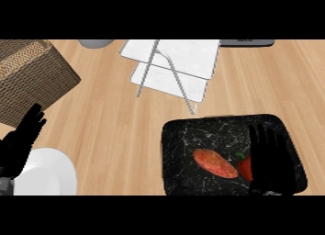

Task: Pick the bell pepper from the tray and place it in the tiered shelf

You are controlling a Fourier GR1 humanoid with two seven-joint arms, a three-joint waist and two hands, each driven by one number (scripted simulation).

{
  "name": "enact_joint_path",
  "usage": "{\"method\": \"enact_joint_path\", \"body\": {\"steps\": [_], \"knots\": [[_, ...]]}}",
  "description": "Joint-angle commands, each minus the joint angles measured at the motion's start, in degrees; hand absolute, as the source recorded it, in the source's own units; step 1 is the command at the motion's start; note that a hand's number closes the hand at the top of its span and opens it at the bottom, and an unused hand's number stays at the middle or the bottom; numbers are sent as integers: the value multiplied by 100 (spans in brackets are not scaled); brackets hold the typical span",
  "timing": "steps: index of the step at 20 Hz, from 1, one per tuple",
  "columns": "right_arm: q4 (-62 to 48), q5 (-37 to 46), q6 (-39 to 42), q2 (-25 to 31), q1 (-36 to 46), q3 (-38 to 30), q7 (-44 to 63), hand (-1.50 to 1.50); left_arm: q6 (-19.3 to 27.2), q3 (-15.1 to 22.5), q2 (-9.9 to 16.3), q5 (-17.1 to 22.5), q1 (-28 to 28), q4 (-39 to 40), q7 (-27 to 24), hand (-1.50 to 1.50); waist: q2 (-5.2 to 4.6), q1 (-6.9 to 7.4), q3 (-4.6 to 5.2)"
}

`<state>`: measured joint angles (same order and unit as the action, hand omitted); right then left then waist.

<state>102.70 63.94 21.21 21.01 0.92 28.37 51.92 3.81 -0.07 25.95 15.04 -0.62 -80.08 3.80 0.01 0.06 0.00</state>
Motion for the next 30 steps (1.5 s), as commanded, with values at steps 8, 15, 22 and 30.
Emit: {"method": "enact_joint_path", "body": {"steps": [8, 15, 22, 30], "knots": [[-1105, 418, -692, -359, -40, -450, -780, -150, -297, -308, -219, -326, -424, -568, 179, 0, 4, 25, -3], [-1343, 435, -722, -553, -84, -752, -1114, 150, -289, -454, -607, -725, 152, 264, -20, 0, -2, -10, 0], [-1184, 675, -636, -328, -120, -688, -1448, 150, -277, -526, -611, -710, -47, -532, 502, 0, 6, 7, -2], [-162, 1218, -829, -268, -320, -549, -1408, 150, -603, -732, -628, -711, -74, -239, 269, 0, 7, -11, 0]]}}
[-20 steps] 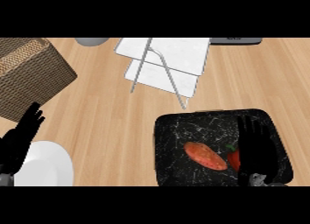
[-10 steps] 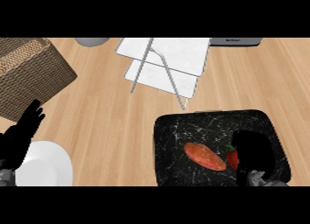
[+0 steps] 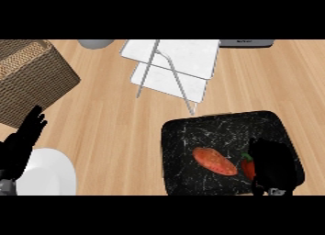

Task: Pick the bell pepper from the tray and place it in the tiered shelf

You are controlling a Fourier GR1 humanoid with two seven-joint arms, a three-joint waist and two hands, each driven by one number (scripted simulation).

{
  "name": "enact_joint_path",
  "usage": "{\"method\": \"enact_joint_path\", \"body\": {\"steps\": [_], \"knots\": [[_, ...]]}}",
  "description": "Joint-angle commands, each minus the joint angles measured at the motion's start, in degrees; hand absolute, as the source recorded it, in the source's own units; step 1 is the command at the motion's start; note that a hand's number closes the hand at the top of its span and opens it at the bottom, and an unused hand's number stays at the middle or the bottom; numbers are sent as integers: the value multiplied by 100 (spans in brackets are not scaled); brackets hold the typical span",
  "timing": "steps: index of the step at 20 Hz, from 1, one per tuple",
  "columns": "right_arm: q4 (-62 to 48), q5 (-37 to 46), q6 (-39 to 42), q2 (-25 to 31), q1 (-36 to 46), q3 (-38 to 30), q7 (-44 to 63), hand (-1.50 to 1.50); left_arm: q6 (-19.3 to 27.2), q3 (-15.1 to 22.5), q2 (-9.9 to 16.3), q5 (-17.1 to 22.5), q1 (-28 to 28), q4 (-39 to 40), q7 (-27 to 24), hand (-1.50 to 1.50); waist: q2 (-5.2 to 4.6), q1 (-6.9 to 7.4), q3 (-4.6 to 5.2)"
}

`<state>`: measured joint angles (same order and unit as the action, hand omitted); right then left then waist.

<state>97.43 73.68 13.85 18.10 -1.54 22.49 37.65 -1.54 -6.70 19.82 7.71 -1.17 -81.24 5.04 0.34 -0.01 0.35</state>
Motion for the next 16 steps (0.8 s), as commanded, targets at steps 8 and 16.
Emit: {"method": "enact_joint_path", "body": {"steps": [8, 16], "knots": [[-724, -635, -144, -1782, 2412, 1404, 1471, 150, -59, 292, -151, -210, 342, 55, 82, 0, -136, 502, -37], [-727, -2005, -1202, -1805, 4214, 2060, 3431, 150, -108, 59, -28, -119, 449, 212, 118, 0, -52, 338, -28]]}}
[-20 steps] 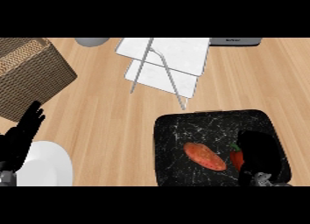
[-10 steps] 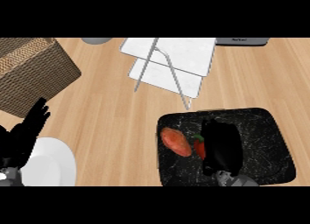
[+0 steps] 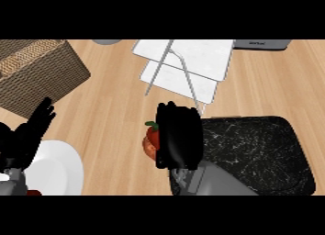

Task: Pick the bell pepper from the tray and place it in the tiered shelf

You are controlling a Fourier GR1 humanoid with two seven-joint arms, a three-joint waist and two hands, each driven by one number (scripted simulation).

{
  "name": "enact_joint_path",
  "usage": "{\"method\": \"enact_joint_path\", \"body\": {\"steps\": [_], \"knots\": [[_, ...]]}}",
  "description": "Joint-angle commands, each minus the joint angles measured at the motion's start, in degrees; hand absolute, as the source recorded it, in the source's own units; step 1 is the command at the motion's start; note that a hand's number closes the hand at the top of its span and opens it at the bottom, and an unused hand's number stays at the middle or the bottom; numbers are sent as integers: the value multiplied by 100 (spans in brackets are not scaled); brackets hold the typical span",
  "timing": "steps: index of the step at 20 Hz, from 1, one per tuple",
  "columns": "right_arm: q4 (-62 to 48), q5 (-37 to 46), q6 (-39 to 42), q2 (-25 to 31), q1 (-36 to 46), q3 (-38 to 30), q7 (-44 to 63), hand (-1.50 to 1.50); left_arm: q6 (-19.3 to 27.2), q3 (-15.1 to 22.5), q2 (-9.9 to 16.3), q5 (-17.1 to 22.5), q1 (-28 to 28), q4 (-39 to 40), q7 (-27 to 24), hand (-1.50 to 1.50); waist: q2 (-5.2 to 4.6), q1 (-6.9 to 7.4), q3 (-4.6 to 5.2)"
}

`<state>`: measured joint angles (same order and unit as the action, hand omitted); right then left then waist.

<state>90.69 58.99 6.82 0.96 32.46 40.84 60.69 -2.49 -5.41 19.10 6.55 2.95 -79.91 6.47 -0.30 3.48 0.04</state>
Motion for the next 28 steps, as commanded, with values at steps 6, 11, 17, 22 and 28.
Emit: {"method": "enact_joint_path", "body": {"steps": [6, 11, 17, 22, 28], "knots": [[778, -967, -1214, -92, 1192, 30, 1646, 150, -96, -119, 84, 9, 5, 184, -97, 0, 50, -166, 3], [1125, -856, -1088, -92, 2004, -77, 2358, 150, -84, -163, 44, 5, -252, 120, -212, 0, 85, -205, 9], [997, -798, -735, -92, 3029, -831, 2448, 150, -36, -196, 41, -20, -349, 19, -160, 0, 103, -238, 8], [420, -634, -37, -92, 3758, -1286, 2401, 150, 16, -142, -83, -21, -316, -27, -94, 0, 111, -285, 11], [-134, -586, 658, -92, 4255, -1995, 2057, 150, 13, -293, -2, 32, -450, -155, -130, 0, 100, -305, 5]]}}
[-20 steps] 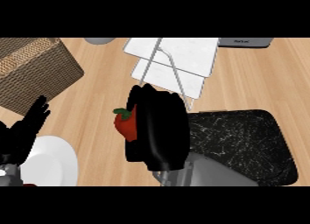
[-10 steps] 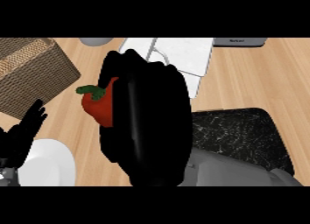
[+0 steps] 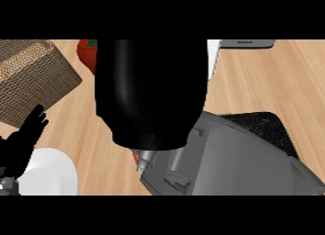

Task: Pick the bell pepper from the tray and place it in the tiered shelf

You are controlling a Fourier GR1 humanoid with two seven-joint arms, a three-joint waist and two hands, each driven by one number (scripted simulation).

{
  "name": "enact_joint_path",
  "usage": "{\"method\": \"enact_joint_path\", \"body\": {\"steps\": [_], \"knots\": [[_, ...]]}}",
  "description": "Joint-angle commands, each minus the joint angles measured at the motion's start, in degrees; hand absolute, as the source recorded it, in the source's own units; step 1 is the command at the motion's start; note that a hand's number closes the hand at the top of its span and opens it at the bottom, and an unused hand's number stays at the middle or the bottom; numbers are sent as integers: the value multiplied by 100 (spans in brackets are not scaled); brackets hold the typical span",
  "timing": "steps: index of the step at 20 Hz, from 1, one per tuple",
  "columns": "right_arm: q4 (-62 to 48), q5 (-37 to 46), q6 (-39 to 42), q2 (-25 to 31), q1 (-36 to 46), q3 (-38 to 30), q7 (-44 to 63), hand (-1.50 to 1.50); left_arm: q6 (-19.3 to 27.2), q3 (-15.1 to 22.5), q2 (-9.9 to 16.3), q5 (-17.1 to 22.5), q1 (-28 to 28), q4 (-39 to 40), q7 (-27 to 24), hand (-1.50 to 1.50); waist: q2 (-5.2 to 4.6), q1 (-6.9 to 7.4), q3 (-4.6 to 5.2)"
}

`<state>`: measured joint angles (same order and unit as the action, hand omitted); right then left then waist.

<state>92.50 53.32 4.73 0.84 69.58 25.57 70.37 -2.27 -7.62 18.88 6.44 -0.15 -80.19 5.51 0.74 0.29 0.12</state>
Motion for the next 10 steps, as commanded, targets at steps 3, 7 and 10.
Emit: {"method": "enact_joint_path", "body": {"steps": [3, 7, 10], "knots": [[-783, 87, 809, -79, 710, -563, 951, 150, -29, -47, 62, -7, -52, -135, 30, 0, -32, 32, -3], [-1202, 224, 839, -75, 791, -930, 550, 150, 37, -7, -11, -50, 168, -61, 109, 0, -53, -31, -6], [-1364, 433, 917, -19, 813, -1014, 466, 150, -148, -80, 43, 58, 42, 22, 26, 0, -50, -26, -6]]}}
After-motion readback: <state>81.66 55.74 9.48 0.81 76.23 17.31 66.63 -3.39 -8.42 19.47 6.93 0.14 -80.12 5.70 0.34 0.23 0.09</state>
